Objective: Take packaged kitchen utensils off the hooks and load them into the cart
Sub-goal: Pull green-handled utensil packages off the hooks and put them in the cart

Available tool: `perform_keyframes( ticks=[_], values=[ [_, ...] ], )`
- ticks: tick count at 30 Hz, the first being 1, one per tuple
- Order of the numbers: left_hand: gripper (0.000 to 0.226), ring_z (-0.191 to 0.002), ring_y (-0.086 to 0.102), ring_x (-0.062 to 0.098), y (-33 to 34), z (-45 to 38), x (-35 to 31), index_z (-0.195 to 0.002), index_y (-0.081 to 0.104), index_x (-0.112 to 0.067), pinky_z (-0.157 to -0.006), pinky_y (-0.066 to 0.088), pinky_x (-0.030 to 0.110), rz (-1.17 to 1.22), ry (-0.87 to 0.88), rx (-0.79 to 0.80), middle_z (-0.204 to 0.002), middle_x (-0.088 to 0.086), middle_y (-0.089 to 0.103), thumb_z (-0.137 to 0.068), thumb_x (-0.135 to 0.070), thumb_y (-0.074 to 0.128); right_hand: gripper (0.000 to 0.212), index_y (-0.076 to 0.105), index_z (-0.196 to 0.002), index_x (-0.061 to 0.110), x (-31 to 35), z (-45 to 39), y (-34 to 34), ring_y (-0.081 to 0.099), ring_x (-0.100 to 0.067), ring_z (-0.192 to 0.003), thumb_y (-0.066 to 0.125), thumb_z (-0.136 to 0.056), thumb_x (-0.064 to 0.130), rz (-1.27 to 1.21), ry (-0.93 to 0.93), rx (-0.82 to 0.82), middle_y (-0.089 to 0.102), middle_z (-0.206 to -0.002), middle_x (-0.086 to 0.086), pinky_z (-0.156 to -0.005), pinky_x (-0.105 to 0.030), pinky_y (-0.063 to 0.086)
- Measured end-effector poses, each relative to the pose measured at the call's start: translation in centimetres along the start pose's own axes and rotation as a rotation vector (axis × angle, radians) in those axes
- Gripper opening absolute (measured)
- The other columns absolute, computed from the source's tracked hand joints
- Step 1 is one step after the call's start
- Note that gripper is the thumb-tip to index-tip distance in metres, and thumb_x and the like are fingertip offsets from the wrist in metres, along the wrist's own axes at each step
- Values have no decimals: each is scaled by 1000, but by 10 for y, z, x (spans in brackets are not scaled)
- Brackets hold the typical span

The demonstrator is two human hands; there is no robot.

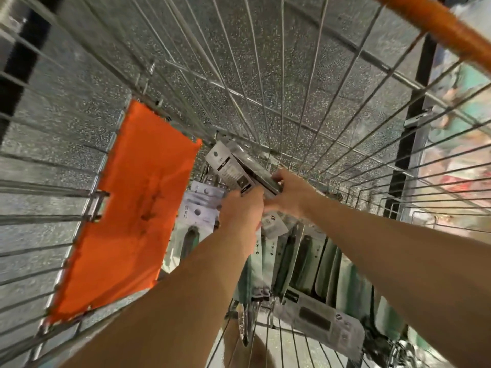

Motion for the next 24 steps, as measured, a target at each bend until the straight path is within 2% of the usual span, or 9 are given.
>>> perform_keyframes(
  ticks=[2, 5, 9, 12, 14, 16, 19, 22, 24],
  values=[
    [41, -69, 59, 14, -2, 0, 1, -140, 59, -13, -59, 53, 27, 5, -1, -21, -106, 9, 70, -101, -25, 64, 44, 48, -119, 19, 3, 2, -4, 59, -20, -92, 77, -87, 26, -52, 8, 49, 59, -111, -7, -75, -33, 47],
    [34, -76, 61, 18, -3, -1, 3, -127, 65, -12, -77, 59, 37, 21, -39, -45, -102, 8, 70, -101, -34, 64, 34, 50, -133, 10, 10, 7, -11, 50, -23, -113, 49, -104, 27, -213, 44, 96, 51, -122, -6, -90, -32, 31],
    [66, -101, 69, 24, 1, 6, 1, -124, 64, -16, -90, 59, 47, 91, -86, 70, -114, 7, 73, -89, -72, 66, 44, 52, -137, 12, -3, 9, -16, 54, -28, -107, 32, -108, 40, -348, 135, 87, 53, -124, -13, -95, -42, 35],
    [108, -110, 68, 30, 3, 8, 1, -135, 59, -19, -100, 54, 53, 52, -93, 90, -123, 7, 71, -57, -92, 74, 37, 63, -106, 16, -14, 10, -11, 55, -23, -75, 36, -107, 40, -439, 130, 58, 60, -90, -10, -74, -37, 46],
    [133, -111, 68, 32, 5, 10, 0, -138, 57, -20, -98, 54, 53, 60, -99, 82, -124, 8, 71, -31, -95, 78, 28, 64, -103, 17, -18, 11, -11, 51, -17, -68, 42, -107, 33, -415, 121, 70, 59, -82, -5, -64, -31, 42],
    [138, -111, 68, 32, 9, 7, 1, -142, 54, -18, -98, 54, 53, 69, -100, 71, -124, 8, 71, -27, -89, 84, 13, 64, -111, 22, -16, 14, -11, 55, -15, -73, 56, -101, 27, -312, 81, 139, 65, -87, -2, -67, -30, 42],
    [135, -115, 65, 32, 13, 8, 0, -146, 50, -18, -100, 53, 53, 90, -107, 79, -129, 8, 67, -34, -83, 89, 44, 59, -126, 30, -9, 16, -12, 65, -17, -89, 76, -87, 24, -233, -3, 202, 71, -107, -1, -78, -33, 46],
    [159, -118, 64, 36, 15, 0, 6, -145, 49, -22, -107, 48, 59, 160, -126, 101, -132, 10, 66, -4, -84, 86, 55, 58, -127, 23, -6, 19, -12, 66, -17, -97, 85, -78, 26, -242, -47, 177, 68, -117, -1, -90, -39, 50],
    [157, -112, 70, 36, 15, -9, 12, -140, 54, -21, -102, 54, 58, 196, -139, 119, -126, 11, 71, 3, -74, 90, 59, 59, -122, 23, -6, 22, -9, 66, -18, -104, 87, -71, 32, -262, -86, 179, 67, -119, -1, -98, -43, 49]
  ],
)
Point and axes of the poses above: each hand's wrist, its own z-axis away from the middle knuckle, its own y-axis out of the palm, x = y × z, the point moved 4 cm from there along -z, towards the middle knuckle
